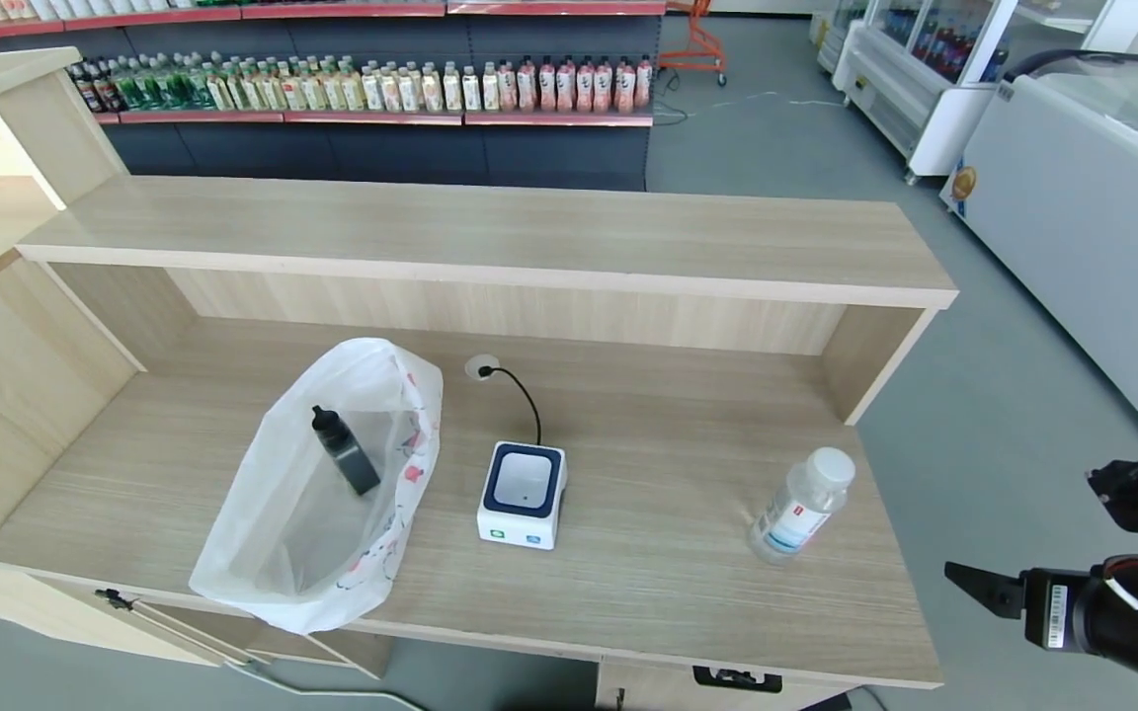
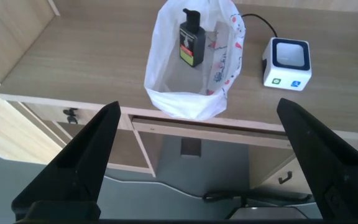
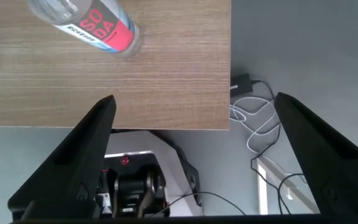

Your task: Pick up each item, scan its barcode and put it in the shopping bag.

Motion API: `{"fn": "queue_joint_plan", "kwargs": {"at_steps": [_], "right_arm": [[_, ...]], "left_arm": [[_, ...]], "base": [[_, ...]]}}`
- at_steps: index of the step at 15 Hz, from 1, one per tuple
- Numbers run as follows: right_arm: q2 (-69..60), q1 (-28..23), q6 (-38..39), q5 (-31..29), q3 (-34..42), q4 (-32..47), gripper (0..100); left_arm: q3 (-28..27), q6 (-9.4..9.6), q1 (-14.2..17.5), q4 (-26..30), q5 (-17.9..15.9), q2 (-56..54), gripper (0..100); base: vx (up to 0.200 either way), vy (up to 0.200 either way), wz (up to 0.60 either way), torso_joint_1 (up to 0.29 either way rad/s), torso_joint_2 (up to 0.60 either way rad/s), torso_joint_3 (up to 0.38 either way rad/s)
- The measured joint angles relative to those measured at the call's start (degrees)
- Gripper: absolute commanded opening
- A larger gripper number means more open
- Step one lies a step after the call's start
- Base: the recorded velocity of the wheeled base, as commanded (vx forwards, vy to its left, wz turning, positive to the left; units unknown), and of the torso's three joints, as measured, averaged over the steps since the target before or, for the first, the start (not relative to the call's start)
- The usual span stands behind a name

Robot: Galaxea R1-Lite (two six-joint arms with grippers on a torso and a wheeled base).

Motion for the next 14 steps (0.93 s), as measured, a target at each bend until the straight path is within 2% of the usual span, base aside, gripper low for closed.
{"fn": "queue_joint_plan", "kwargs": {"at_steps": [2,5,11,14], "right_arm": [[0.61,1.66,0.57,0.06,0.0,-0.24,100],[2.55,3.97,0.6,-0.11,0.37,-5.01,100],[12.74,9.16,0.73,-0.94,1.38,-20.44,100],[18.92,12.41,0.71,-4.06,1.35,-28.83,100]], "left_arm": [[0.0,0.0,0.0,0.0,0.0,0.0,100],[0.0,-0.02,0.02,0.0,0.0,0.0,100],[0.0,-0.02,0.02,0.0,0.0,0.0,100],[0.0,-0.02,0.02,0.0,0.0,0.0,100]], "base": [[0.0,0.0,0.0,0.0,0.0,0.0],[0.0,0.0,0.0,0.0,0.0,0.0],[0.0,0.0,0.0,0.0,0.0,0.0],[0.0,0.0,0.0,0.0,0.0,0.0]]}}
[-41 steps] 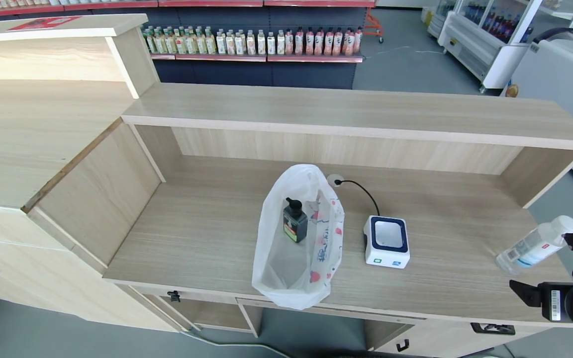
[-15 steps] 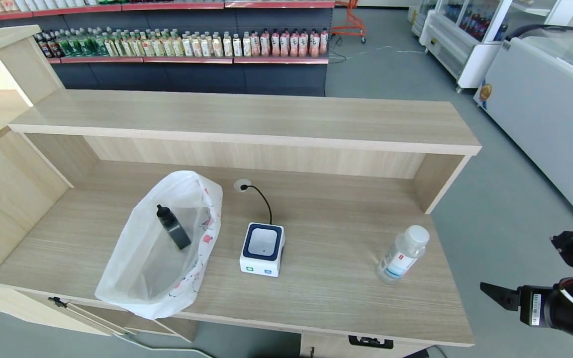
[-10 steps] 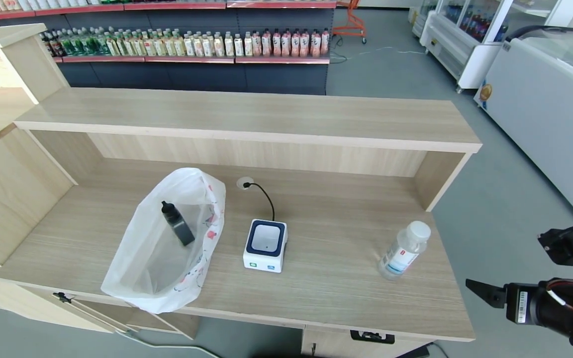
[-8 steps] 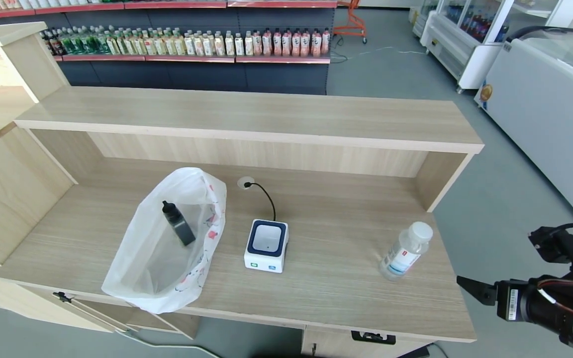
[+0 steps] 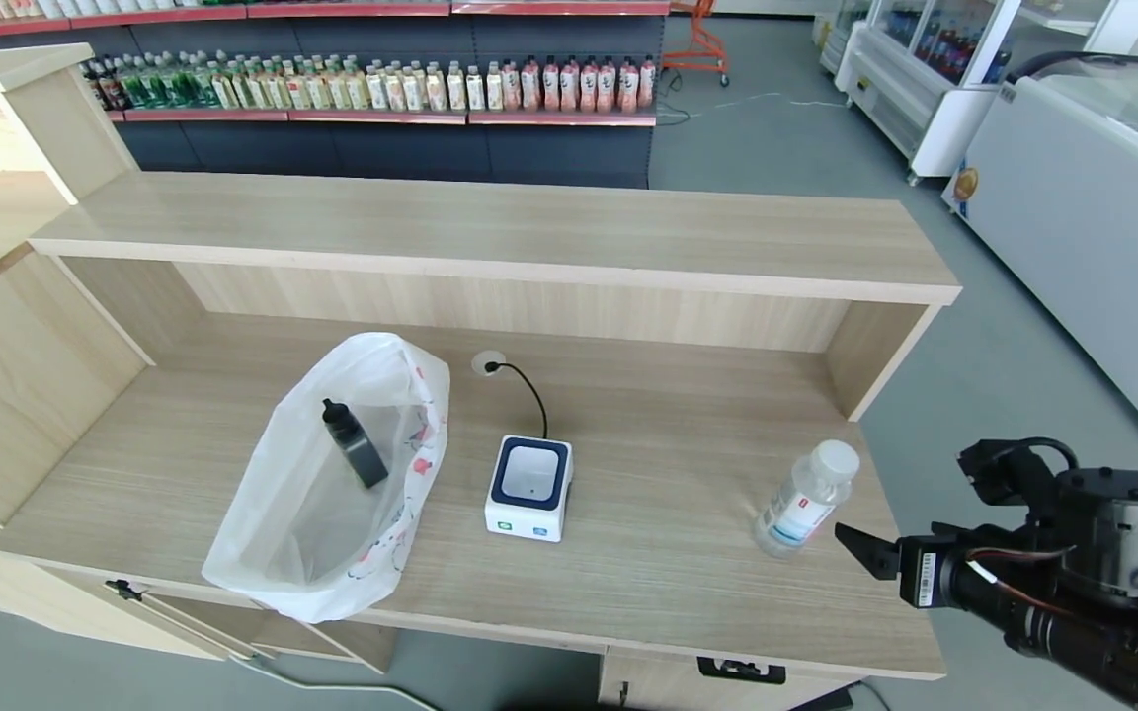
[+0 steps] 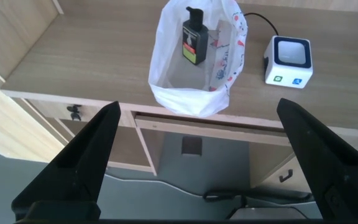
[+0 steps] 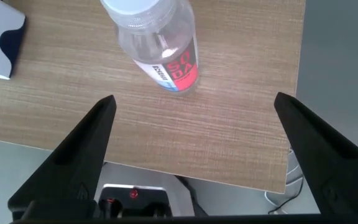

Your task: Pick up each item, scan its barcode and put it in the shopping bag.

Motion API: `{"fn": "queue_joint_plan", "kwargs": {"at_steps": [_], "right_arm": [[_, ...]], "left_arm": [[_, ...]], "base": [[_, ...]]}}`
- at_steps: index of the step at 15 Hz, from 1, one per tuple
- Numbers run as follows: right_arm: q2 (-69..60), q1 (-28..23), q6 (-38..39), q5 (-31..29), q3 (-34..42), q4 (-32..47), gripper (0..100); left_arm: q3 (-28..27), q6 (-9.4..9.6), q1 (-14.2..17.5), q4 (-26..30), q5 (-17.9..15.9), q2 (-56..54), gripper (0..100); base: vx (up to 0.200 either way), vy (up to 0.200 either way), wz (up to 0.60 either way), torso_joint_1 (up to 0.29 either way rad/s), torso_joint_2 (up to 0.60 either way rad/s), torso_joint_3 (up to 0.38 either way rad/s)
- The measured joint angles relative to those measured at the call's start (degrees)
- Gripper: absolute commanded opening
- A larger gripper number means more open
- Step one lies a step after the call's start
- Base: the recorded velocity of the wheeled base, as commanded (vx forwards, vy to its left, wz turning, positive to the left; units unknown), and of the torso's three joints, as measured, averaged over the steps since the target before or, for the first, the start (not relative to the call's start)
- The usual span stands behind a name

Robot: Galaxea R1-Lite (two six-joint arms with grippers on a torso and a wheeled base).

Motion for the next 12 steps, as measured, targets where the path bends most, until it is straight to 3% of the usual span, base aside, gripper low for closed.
{"fn": "queue_joint_plan", "kwargs": {"at_steps": [8,12], "right_arm": [[14.74,3.55,-3.52,-2.86,0.11,-19.21,100],[19.21,3.66,-5.03,-2.78,-1.02,-22.8,100]], "left_arm": [[0.0,0.0,0.0,-0.02,0.0,0.0,100],[0.0,0.0,0.0,0.0,0.0,0.0,100]], "base": [[0.0,0.0,0.0,0.0,0.0,0.0],[0.0,0.0,0.0,0.0,0.0,0.0]]}}
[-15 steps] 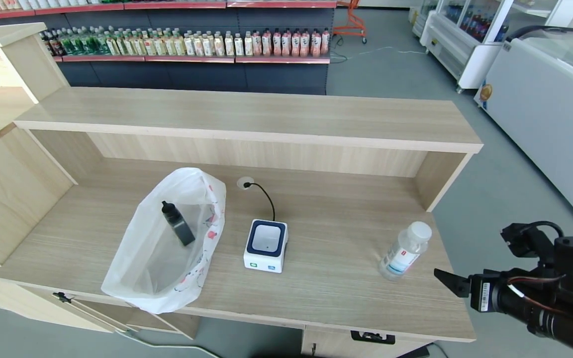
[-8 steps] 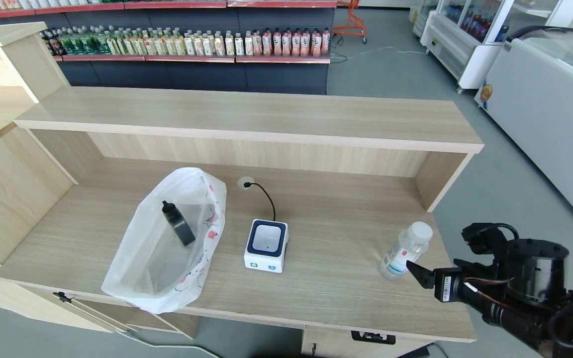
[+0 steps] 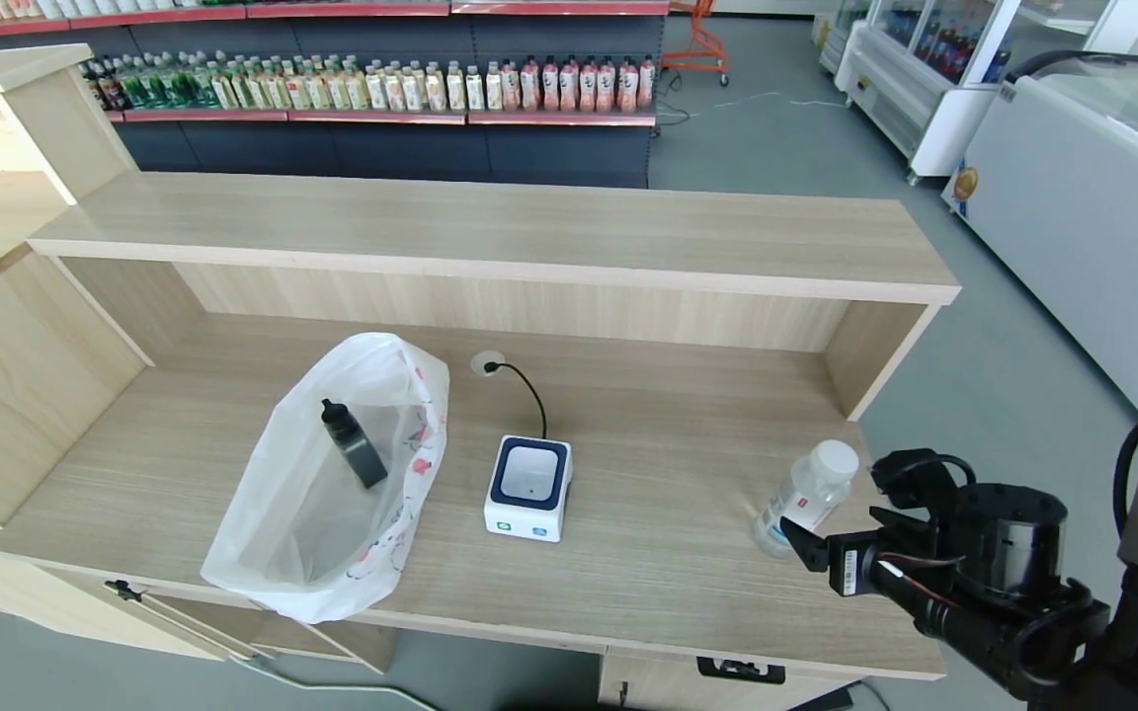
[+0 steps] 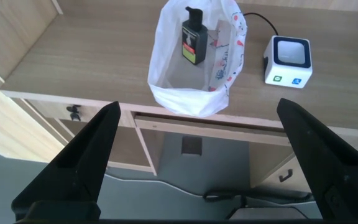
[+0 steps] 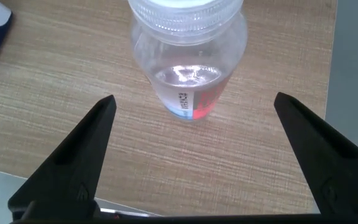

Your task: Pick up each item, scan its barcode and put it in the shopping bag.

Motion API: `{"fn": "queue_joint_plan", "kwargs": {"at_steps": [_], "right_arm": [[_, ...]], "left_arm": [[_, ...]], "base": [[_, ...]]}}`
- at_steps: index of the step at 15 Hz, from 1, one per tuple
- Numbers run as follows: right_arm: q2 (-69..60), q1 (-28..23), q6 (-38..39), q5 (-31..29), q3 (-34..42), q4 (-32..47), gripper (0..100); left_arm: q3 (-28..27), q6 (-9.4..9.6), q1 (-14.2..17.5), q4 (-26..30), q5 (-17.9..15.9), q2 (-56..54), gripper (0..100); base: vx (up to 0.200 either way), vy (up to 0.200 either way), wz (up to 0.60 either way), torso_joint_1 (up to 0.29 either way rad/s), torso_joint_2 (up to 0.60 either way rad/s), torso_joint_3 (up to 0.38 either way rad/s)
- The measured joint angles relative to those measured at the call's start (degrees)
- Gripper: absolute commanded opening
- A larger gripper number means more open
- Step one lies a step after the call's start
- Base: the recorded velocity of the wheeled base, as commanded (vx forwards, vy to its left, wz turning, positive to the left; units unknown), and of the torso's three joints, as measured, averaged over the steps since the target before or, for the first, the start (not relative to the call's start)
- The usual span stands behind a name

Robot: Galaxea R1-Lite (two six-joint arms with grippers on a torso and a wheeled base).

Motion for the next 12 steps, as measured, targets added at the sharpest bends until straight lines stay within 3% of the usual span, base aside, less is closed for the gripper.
{"fn": "queue_joint_plan", "kwargs": {"at_steps": [12], "right_arm": [[6.42,1.52,-2.21,0.35,-5.84,-3.17,100]], "left_arm": [[0.0,0.0,0.0,0.0,0.0,0.0,100]], "base": [[0.0,0.0,0.0,0.0,0.0,0.0]]}}
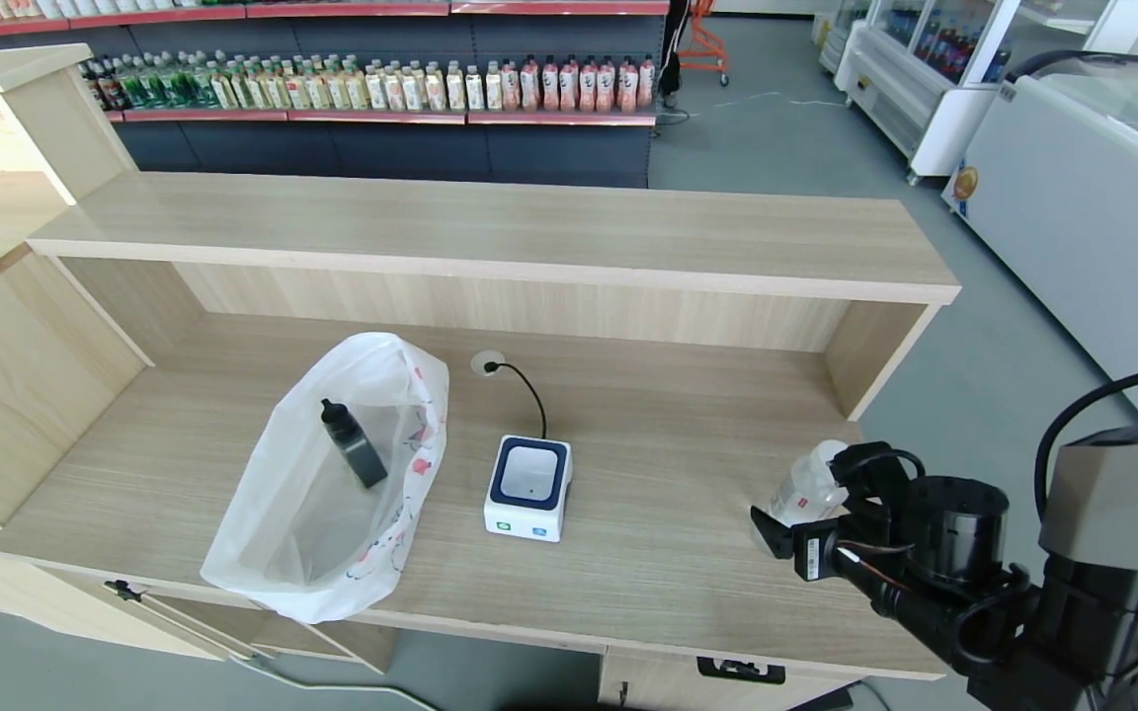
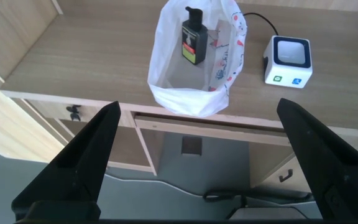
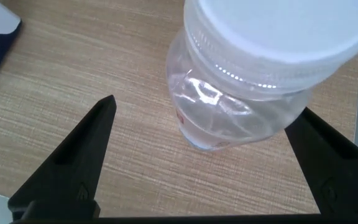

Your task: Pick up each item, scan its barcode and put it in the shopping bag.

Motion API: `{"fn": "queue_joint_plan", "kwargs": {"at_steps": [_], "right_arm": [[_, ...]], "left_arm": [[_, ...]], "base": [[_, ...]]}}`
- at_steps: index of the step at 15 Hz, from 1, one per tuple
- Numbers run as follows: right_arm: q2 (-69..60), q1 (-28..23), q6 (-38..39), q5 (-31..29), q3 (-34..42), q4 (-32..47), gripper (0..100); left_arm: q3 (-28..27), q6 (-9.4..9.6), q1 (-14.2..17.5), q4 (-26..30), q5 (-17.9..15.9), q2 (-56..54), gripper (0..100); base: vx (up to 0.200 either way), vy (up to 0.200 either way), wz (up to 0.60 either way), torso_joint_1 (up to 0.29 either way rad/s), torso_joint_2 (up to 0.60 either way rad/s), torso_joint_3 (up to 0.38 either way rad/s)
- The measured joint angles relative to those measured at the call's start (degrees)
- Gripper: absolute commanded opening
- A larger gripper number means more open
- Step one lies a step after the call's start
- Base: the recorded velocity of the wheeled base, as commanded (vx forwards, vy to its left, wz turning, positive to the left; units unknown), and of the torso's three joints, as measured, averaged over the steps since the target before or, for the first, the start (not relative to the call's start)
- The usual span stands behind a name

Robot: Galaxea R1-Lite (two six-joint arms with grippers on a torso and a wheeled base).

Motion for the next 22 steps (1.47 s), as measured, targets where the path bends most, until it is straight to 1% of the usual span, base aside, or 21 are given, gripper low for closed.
{"fn": "queue_joint_plan", "kwargs": {"at_steps": [6,10,12,13,17,19,22], "right_arm": [[3.91,0.02,-1.34,0.2,-3.66,-1.27,100],[6.34,0.02,-2.57,3.67,-6.69,-1.38,100],[7.39,0.02,-2.96,3.88,-8.57,-1.4,100],[7.85,0.02,-2.96,3.96,-9.23,-1.35,0],[8.34,-0.17,-3.06,4.1,-10.73,-1.4,0],[8.34,-0.33,-4.3,4.0,-10.73,-1.43,0],[8.24,-0.63,-5.17,5.47,-10.83,-1.32,0]], "left_arm": [[0.0,0.0,0.0,0.0,0.0,0.0,100],[0.0,0.0,0.0,0.0,0.0,0.0,100],[0.0,0.0,0.0,0.0,0.0,0.0,100],[0.0,0.0,0.0,0.0,0.0,0.0,100],[0.0,0.0,0.0,0.02,0.0,0.0,100],[0.0,0.0,0.0,0.0,0.0,0.0,100],[0.0,0.0,0.0,0.0,0.0,0.0,100]], "base": [[0.0,0.0,0.0,0.0,0.0,0.0],[0.0,0.0,0.0,0.0,0.0,0.0],[0.0,0.0,0.0,0.0,0.0,0.0],[0.0,0.0,0.0,0.0,0.0,0.0],[0.0,0.0,0.0,0.0,0.0,0.0],[0.0,0.0,0.0,0.0,0.0,0.0],[0.0,0.0,0.0,0.0,0.0,0.0]]}}
